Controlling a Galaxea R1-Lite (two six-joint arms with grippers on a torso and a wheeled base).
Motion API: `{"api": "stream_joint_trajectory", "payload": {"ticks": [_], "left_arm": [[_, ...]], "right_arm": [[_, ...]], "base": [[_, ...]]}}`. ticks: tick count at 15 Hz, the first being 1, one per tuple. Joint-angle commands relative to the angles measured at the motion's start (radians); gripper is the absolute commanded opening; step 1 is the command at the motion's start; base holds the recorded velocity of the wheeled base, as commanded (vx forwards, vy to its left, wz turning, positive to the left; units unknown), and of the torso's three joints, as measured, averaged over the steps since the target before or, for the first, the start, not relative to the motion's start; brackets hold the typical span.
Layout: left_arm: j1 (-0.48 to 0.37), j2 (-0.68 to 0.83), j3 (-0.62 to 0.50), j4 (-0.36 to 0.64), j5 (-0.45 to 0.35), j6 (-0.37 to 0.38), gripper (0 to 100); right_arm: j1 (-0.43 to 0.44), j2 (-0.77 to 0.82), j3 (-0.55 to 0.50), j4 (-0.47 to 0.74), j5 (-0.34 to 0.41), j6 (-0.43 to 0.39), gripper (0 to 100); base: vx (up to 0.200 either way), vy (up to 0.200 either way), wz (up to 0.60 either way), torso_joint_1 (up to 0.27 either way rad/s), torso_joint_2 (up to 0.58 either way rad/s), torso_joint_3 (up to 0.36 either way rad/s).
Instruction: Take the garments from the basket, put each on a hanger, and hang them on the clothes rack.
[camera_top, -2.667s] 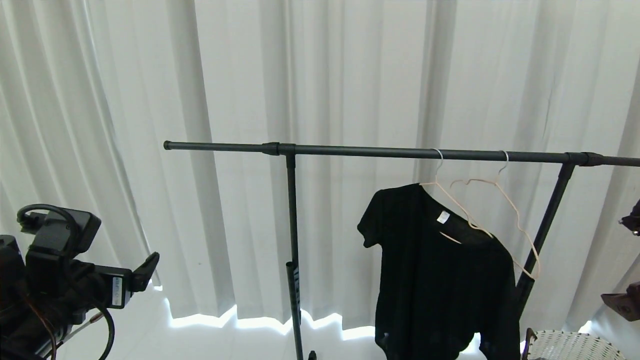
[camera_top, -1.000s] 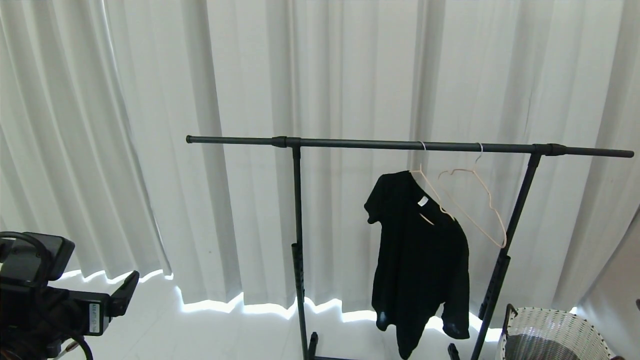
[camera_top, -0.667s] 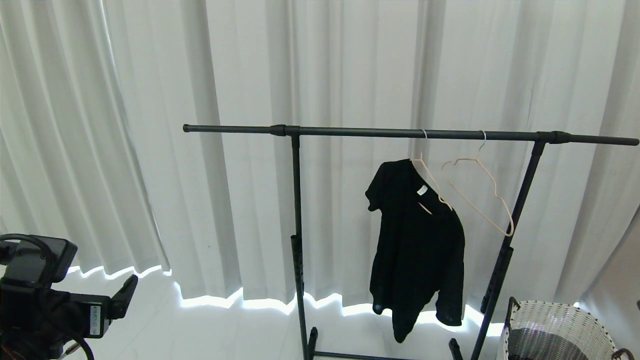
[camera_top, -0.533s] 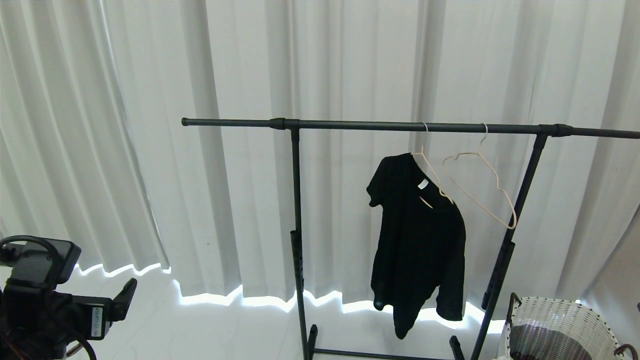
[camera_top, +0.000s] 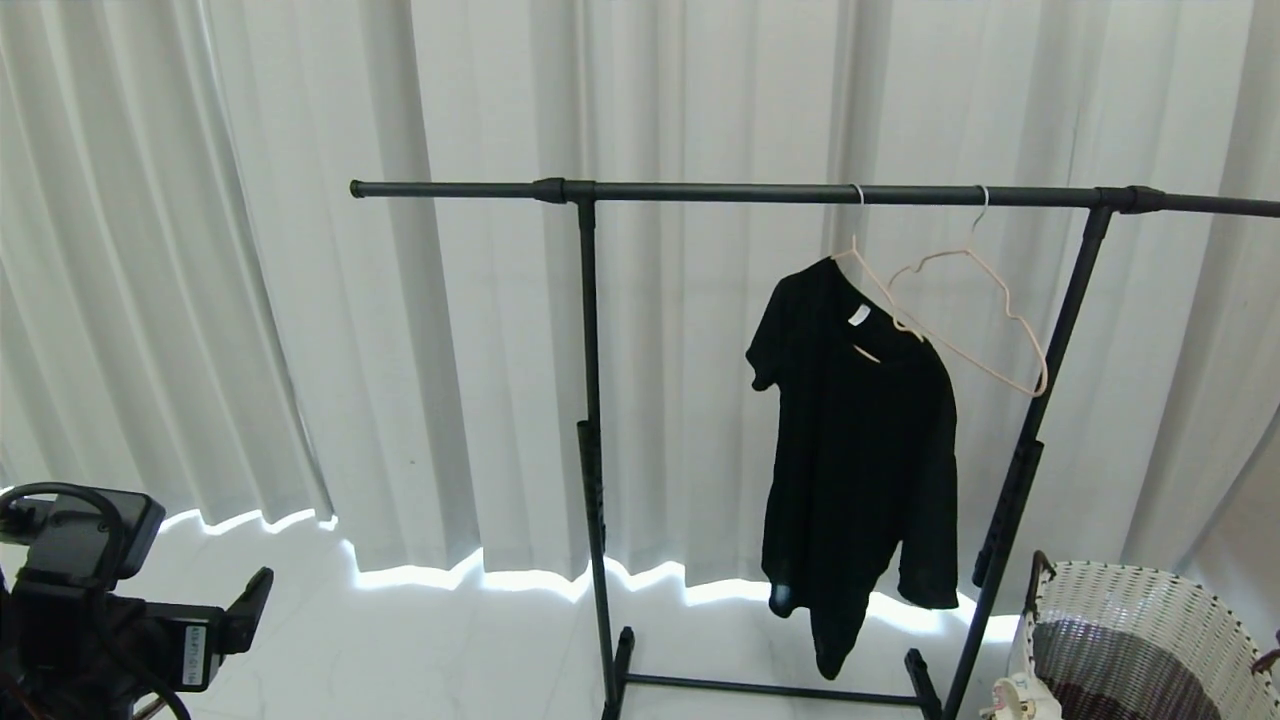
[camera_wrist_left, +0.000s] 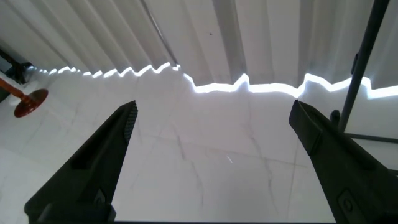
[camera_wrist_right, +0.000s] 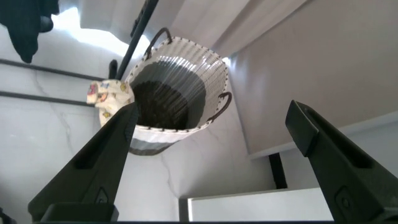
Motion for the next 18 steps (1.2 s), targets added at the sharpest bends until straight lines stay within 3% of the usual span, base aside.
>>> {"api": "stream_joint_trajectory", "payload": {"ticks": [1, 4, 8, 12, 18], "left_arm": [[-0.001, -0.018, 0.012, 0.000, 0.000, 0.001, 100], [-0.011, -0.017, 0.012, 0.000, 0.000, 0.004, 100], [-0.024, -0.018, 0.054, 0.000, -0.001, 0.062, 100], [-0.041, -0.012, 0.037, 0.000, -0.001, 0.062, 100], [-0.041, -0.014, 0.032, 0.000, -0.001, 0.063, 100]], "right_arm": [[0.001, -0.013, 0.012, -0.002, 0.000, -0.005, 100], [0.001, -0.013, 0.014, -0.003, 0.000, -0.007, 100], [-0.001, -0.012, 0.018, -0.003, 0.000, -0.004, 100], [-0.001, -0.013, 0.018, -0.003, 0.000, -0.002, 100], [-0.001, -0.015, 0.031, -0.005, 0.000, 0.001, 100]], "base": [[0.000, 0.000, 0.00, -0.193, 0.49, 0.286], [0.000, 0.000, 0.00, -0.176, 0.44, 0.266], [0.000, 0.000, 0.00, -0.039, 0.11, 0.064], [0.000, 0.000, 0.00, 0.000, 0.00, 0.000], [0.000, 0.000, 0.00, -0.126, 0.38, 0.242]]}}
